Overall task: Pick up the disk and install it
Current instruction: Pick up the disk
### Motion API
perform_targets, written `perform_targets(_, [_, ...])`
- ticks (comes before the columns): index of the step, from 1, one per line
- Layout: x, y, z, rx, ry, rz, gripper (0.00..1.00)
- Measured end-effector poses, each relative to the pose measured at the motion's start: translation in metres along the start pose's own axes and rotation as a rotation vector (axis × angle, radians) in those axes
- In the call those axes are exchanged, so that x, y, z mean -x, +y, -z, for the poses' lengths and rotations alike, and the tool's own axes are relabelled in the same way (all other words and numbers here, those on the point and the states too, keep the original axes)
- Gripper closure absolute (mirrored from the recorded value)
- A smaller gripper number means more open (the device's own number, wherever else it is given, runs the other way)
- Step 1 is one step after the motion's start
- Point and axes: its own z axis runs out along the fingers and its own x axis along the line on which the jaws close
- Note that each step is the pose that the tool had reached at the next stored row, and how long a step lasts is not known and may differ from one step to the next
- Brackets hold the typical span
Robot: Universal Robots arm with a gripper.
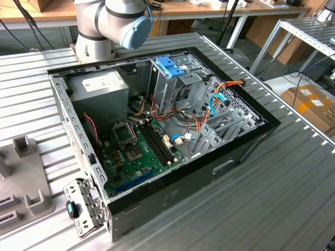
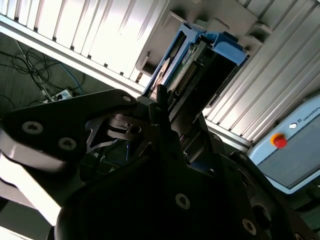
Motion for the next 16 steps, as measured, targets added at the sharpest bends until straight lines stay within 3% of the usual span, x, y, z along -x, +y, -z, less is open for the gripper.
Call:
perform_targets(7, [0.0004, -0.0129, -0.0002, 0.0000, 0.0000, 0.000, 0.65])
perform_targets(16, [0.0013, -0.0371, -0.0008, -0.0001, 0.0000, 0.000, 0.65])
